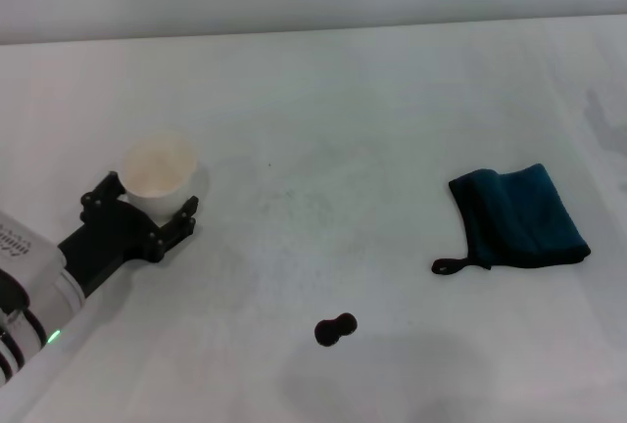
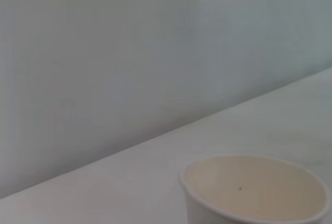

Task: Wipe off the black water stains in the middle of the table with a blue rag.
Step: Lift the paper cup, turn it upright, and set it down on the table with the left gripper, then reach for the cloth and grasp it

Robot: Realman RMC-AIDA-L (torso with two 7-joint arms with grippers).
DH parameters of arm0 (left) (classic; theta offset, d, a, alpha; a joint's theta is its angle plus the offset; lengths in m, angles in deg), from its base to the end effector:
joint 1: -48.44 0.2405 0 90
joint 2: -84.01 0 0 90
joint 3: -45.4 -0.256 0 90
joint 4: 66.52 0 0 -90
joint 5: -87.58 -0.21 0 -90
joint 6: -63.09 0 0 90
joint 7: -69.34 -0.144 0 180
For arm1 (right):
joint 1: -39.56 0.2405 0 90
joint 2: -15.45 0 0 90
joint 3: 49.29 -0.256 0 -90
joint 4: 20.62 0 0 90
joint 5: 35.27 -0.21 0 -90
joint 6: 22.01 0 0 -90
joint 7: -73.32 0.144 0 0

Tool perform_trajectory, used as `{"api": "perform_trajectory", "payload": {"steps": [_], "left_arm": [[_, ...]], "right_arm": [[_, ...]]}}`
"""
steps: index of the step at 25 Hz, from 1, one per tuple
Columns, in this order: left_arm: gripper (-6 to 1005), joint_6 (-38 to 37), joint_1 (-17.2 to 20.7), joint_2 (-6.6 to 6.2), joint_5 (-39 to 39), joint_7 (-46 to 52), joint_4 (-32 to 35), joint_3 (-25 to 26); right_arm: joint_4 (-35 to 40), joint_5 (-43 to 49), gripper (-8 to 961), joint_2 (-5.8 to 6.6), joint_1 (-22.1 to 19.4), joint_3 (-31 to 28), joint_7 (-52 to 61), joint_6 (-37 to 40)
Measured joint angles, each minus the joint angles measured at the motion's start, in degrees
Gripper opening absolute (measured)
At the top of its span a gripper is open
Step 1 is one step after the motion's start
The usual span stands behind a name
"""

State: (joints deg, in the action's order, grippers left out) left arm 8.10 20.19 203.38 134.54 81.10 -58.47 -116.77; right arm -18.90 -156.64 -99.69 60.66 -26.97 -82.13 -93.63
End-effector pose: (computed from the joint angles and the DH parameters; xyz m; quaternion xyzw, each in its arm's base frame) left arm -0.3157 0.3048 -0.0987 -0.8789 -0.1754 -0.1763 0.4071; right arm 0.3917 0.2989 0.0500 -0.6398 0.2881 0.3070 0.6429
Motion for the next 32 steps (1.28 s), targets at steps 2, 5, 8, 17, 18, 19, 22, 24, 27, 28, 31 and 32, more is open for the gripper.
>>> {"api": "perform_trajectory", "payload": {"steps": [2, 5, 8, 17, 18, 19, 22, 24, 27, 28, 31, 32], "left_arm": [[732, 0.2, 0.0, -0.01, 0.4, 0.0, -0.1, 0.0], [780, 0.3, 0.0, -0.02, 0.4, 0.0, 0.0, 0.0], [828, 0.3, 0.0, -0.02, 0.3, 0.2, 0.0, 0.0], [879, -0.2, 2.2, -0.02, 0.0, 1.0, 1.0, -0.3], [879, -0.5, 2.7, -0.04, 0.0, 1.0, 1.1, -0.3], [880, -0.8, 3.2, -0.06, 0.0, 1.0, 1.2, -0.3], [880, -3.9, 5.6, -0.14, 0.0, 0.7, 1.2, -0.1], [880, -6.5, 7.2, -0.18, 0.1, 0.7, 0.9, -0.1], [880, -9.1, 9.1, -0.30, 0.8, 0.6, 0.6, 0.0], [880, -10.0, 9.8, -0.35, 1.2, 0.6, 0.5, 0.0], [880, -12.8, 12.0, -0.38, 2.5, 0.6, -0.1, 0.0], [879, -13.8, 12.7, -0.37, 3.1, 0.6, -0.4, 0.0]], "right_arm": [[0.0, 0.0, 750, 0.00, 0.0, 0.0, 0.0, 0.0], [-0.1, 0.0, 750, 0.00, 0.0, 0.0, 0.1, 0.0], [-0.1, 0.0, 750, 0.00, 0.0, 0.0, 0.2, -0.1], [-0.1, 0.1, 750, 0.00, -0.1, 0.0, 0.1, 0.0], [-0.1, 0.2, 750, 0.00, -0.1, 0.0, 0.1, 0.0], [-0.1, 0.2, 750, 0.00, -0.2, 0.0, 0.1, 0.0], [-0.1, 0.2, 749, 0.00, -0.2, 0.1, 0.0, 0.2], [0.0, 0.2, 749, 0.00, -0.2, 0.2, 0.0, 0.3], [0.0, 0.3, 749, 0.00, -0.2, 0.2, 0.0, 0.4], [0.0, 0.3, 749, 0.00, -0.2, 0.3, 0.0, 0.4], [0.0, 0.4, 749, 0.00, -0.2, 0.5, 0.2, 0.7], [0.0, 0.5, 749, 0.00, -0.3, 0.5, 0.4, 0.9]]}}
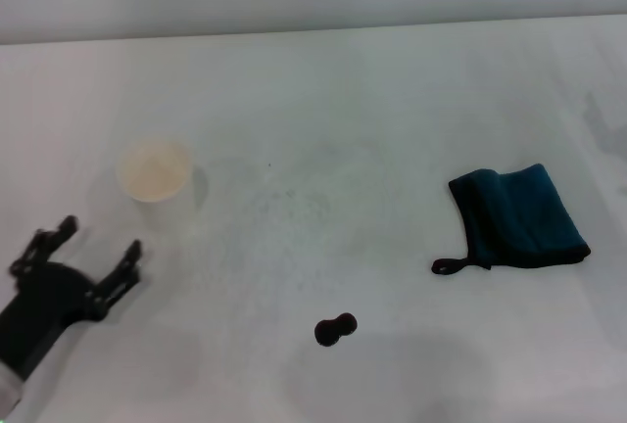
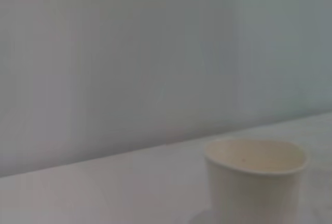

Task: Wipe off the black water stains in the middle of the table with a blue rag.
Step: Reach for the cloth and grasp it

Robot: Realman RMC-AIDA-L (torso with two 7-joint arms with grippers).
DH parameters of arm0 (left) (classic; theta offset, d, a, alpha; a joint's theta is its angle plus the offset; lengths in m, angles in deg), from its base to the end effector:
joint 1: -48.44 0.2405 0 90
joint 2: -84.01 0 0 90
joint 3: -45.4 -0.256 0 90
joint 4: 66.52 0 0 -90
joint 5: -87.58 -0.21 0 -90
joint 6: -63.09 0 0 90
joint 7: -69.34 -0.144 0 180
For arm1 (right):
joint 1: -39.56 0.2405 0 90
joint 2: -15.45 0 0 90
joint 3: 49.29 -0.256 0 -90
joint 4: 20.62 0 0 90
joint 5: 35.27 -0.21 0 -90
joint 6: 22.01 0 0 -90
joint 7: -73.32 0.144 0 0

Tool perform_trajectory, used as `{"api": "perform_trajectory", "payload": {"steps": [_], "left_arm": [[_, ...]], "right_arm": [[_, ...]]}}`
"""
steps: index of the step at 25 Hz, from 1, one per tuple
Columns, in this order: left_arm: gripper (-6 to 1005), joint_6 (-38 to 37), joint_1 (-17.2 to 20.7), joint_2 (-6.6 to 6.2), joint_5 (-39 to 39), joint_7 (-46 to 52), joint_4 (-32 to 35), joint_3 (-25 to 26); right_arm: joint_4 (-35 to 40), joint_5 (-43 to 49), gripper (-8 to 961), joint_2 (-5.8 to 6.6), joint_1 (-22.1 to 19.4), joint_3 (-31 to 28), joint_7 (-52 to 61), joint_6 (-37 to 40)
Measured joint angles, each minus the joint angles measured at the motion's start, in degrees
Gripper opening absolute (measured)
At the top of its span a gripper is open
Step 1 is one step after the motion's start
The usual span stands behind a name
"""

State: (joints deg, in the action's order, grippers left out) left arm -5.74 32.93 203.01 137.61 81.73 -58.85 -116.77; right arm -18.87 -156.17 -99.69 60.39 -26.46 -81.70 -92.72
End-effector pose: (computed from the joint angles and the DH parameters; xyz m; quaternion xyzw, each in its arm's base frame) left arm -0.3500 0.2371 -0.0766 -0.8281 -0.2305 -0.2368 0.4528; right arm 0.3941 0.2972 0.0471 -0.6446 0.2956 0.3006 0.6377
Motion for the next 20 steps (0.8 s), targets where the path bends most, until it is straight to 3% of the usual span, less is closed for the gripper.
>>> {"api": "perform_trajectory", "payload": {"steps": [6, 11, 17, 20], "left_arm": [[879, -7.8, 4.7, 0.00, 6.2, 0.3, -2.8, 0.0], [880, -11.0, 6.3, 0.00, 11.0, 0.3, -3.9, 0.0], [880, -12.1, 6.9, 0.01, 13.0, 0.1, -4.8, 0.0], [879, -11.8, 6.8, 0.01, 13.5, -0.1, -4.8, 0.0]], "right_arm": [[0.1, 0.7, 749, 0.05, -0.4, 1.6, 1.5, -0.1], [3.7, 0.9, 749, 0.27, -0.5, 7.2, 13.0, 3.3], [21.1, 3.1, 749, 0.49, -3.9, 23.4, 45.5, 14.7], [30.2, 9.4, 749, 0.99, -5.3, 27.7, 61.2, 18.9]]}}
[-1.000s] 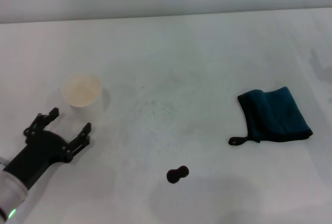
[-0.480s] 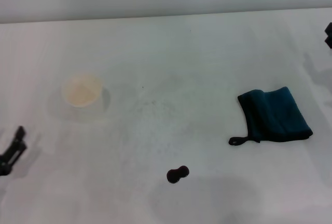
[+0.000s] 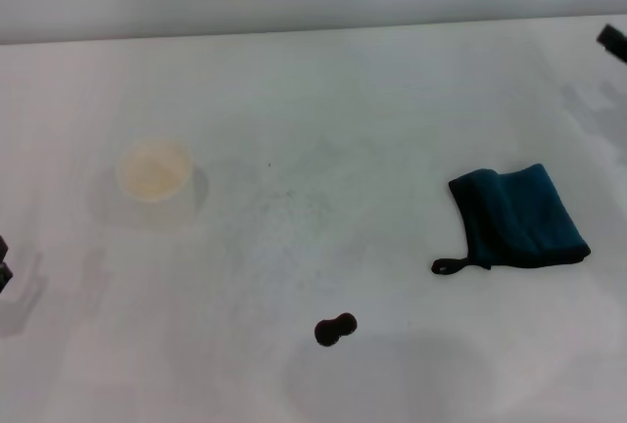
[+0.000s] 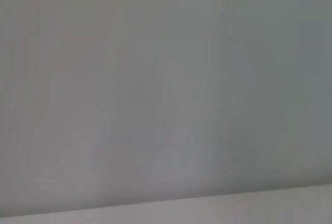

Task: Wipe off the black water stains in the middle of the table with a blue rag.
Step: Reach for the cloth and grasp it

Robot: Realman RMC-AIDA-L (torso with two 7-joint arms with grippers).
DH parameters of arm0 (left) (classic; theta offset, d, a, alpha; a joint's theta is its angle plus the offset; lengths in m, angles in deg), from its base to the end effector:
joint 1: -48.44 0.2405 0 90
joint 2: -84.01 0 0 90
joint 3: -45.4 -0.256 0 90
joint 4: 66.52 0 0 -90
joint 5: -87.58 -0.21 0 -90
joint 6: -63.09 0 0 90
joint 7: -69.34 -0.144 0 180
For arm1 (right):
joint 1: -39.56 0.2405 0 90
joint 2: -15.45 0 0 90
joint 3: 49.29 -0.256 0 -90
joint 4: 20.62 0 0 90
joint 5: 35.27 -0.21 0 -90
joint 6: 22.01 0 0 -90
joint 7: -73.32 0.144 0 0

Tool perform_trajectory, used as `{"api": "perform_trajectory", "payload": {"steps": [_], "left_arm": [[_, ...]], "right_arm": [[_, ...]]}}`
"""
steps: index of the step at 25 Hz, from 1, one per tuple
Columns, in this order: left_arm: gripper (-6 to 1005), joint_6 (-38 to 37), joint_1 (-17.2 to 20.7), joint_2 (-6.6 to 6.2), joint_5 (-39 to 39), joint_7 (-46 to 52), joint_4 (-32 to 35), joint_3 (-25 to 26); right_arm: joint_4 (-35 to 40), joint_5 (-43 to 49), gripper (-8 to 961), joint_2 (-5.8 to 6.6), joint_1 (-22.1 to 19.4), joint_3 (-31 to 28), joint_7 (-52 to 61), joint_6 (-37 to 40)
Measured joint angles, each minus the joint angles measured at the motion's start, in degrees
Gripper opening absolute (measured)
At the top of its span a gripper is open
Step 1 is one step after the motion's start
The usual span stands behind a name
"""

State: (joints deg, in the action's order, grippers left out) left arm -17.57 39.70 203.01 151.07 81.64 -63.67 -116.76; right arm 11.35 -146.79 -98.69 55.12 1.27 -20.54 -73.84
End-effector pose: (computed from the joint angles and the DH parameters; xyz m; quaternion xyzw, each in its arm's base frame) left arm -0.3827 0.2045 -0.0234 -0.7360 -0.2460 -0.2613 0.5741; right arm 0.3871 0.3324 0.0790 -0.6556 0.4879 0.3420 0.4638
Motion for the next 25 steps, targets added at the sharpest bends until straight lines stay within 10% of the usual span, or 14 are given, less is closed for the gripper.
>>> {"api": "perform_trajectory", "payload": {"steps": [13, 17, 25], "left_arm": [[880, -1.3, -1.9, 0.00, 0.1, -0.4, -0.1, 0.0], [879, -3.0, -2.3, -0.04, 0.2, -0.4, -0.2, 0.0], [878, -6.0, -2.6, -0.09, 2.4, -3.0, -1.3, 0.0]], "right_arm": [[20.8, 46.1, 750, 10.63, 8.5, 0.2, 50.4, -15.9], [33.2, 64.7, 750, 9.14, 10.6, 0.2, 59.4, -22.4], [52.1, 91.9, 749, -0.32, 15.9, 1.0, 66.7, -34.9]]}}
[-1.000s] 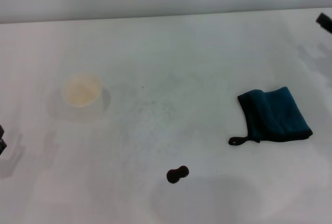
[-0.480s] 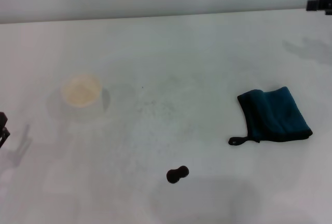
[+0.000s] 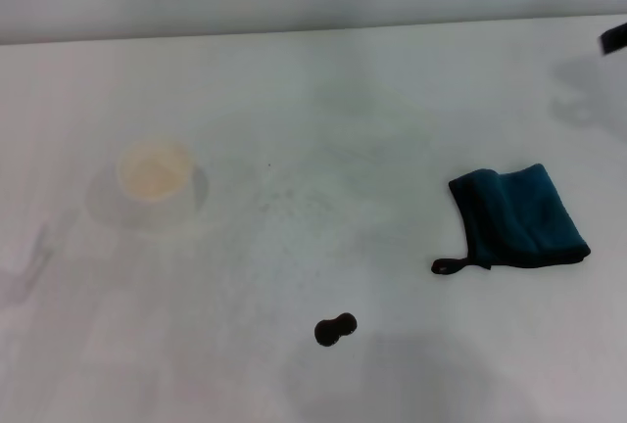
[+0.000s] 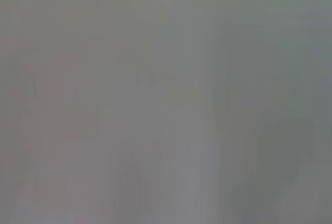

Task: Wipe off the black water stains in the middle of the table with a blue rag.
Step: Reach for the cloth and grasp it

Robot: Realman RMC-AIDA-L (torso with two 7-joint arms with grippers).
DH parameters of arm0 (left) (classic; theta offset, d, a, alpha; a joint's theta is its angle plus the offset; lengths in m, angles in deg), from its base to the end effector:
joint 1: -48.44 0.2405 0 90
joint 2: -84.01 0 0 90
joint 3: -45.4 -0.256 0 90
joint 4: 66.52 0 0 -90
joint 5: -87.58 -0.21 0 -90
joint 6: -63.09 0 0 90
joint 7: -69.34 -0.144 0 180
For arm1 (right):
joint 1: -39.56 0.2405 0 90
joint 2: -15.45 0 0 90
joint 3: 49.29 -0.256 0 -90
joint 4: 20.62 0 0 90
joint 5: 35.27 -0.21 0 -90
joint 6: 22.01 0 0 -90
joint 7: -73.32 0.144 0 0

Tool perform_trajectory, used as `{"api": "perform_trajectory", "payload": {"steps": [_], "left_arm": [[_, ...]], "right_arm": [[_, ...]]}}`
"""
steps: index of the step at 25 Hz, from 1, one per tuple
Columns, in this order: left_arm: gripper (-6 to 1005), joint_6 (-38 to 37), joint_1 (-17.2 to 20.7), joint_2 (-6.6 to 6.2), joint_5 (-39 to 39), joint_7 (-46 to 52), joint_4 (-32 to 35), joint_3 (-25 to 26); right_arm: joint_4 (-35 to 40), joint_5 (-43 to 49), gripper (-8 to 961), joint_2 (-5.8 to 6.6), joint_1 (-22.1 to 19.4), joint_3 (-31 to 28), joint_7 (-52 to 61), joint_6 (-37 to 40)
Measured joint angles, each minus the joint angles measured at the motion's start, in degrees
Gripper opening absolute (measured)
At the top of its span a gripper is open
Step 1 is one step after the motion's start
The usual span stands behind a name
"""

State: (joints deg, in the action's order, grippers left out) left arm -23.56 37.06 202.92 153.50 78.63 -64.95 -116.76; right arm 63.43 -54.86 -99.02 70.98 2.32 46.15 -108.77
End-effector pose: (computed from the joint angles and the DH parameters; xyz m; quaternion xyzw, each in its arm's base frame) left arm -0.3670 0.2215 -0.0067 -0.7266 -0.1776 -0.2888 0.5976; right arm 0.2537 0.3764 0.1496 -0.7652 0.4904 -0.0906 0.4071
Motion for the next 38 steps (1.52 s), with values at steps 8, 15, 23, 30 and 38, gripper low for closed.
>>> {"api": "perform_trajectory", "payload": {"steps": [8, 15, 23, 30, 38], "left_arm": [[876, -3.1, -2.2, -0.01, 5.3, -0.3, -0.2, 0.0], [876, -5.0, -3.3, -0.17, 11.1, -0.4, -1.6, 0.0], [876, -5.6, -4.6, -0.23, 13.8, -0.4, -4.2, 0.0], [876, -5.6, -5.2, -0.28, 13.9, -0.4, -4.7, 0.0], [876, -5.7, -5.1, -0.17, 14.0, -0.3, -4.7, 0.0]], "right_arm": [[-0.4, 2.9, 750, -0.92, -0.8, 19.9, 17.5, -0.5], [-2.7, 1.2, 746, -1.09, -0.6, 31.8, 30.8, -0.1], [-6.0, -0.7, 716, -1.25, 0.2, 37.0, 37.1, -2.1], [-12.8, -1.2, 690, -1.32, 2.4, 37.8, 37.9, 0.0], [-21.6, -1.1, 660, -1.22, 5.9, 38.8, 37.1, 3.5]]}}
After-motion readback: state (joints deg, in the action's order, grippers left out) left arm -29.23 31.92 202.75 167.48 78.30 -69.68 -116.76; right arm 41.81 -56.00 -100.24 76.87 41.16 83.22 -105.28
